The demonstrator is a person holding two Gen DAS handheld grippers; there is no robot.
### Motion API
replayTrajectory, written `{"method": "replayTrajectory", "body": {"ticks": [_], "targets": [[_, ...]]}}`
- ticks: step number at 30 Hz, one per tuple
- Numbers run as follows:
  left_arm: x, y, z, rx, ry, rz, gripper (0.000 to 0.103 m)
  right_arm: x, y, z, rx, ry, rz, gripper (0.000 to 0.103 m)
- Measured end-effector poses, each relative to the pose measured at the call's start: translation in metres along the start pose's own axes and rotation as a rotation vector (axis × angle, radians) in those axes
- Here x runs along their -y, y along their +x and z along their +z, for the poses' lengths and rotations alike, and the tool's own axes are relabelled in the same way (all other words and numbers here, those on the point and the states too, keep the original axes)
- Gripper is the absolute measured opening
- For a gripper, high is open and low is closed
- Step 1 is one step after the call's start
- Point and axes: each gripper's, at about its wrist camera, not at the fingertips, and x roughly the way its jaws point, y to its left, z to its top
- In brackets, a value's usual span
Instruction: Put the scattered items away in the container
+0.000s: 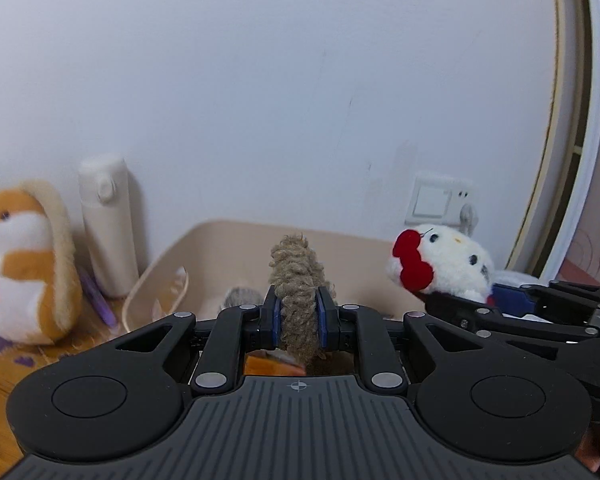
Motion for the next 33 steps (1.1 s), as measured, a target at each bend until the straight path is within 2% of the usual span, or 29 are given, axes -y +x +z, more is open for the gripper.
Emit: {"method": "replayTrajectory", "body": {"ticks": [12, 16, 17, 18, 19, 20, 22, 26, 33], "targets": [[0.008, 0.044, -0.015, -0.112, 0.08, 0.037, 0.014, 0.009, 0.028, -0.013, -0.101, 0.053, -0.045, 0.034], [0.015, 0.041, -0.02, -0.106, 0.138, 0.054, 0.016, 0.008, 0.027, -0.014, -0.108, 0.054, -0.049, 0.043], [0.015, 0.039, -0.021, -0.105, 0.135, 0.052, 0.02, 0.008, 0.026, -0.015, -0.106, 0.052, -0.053, 0.049], [0.015, 0.037, -0.02, -0.105, 0.129, 0.047, 0.032, 0.008, 0.024, -0.015, -0.101, 0.05, -0.057, 0.049], [0.015, 0.036, -0.02, -0.103, 0.124, 0.044, 0.049, 0.008, 0.021, -0.015, -0.095, 0.05, -0.06, 0.05], [0.014, 0.035, -0.018, -0.094, 0.119, 0.056, 0.054, 0.008, 0.019, -0.014, -0.087, 0.051, -0.059, 0.054], [0.014, 0.027, -0.017, -0.061, 0.12, 0.094, 0.073, 0.009, 0.011, -0.013, -0.068, 0.057, -0.062, 0.057], [0.014, 0.004, -0.012, -0.034, 0.1, 0.09, 0.081, 0.015, -0.012, -0.008, -0.016, 0.099, -0.064, 0.079], [0.023, -0.051, -0.015, -0.009, 0.122, 0.082, 0.084, 0.008, -0.064, -0.01, 0.024, 0.162, -0.057, 0.095]]}}
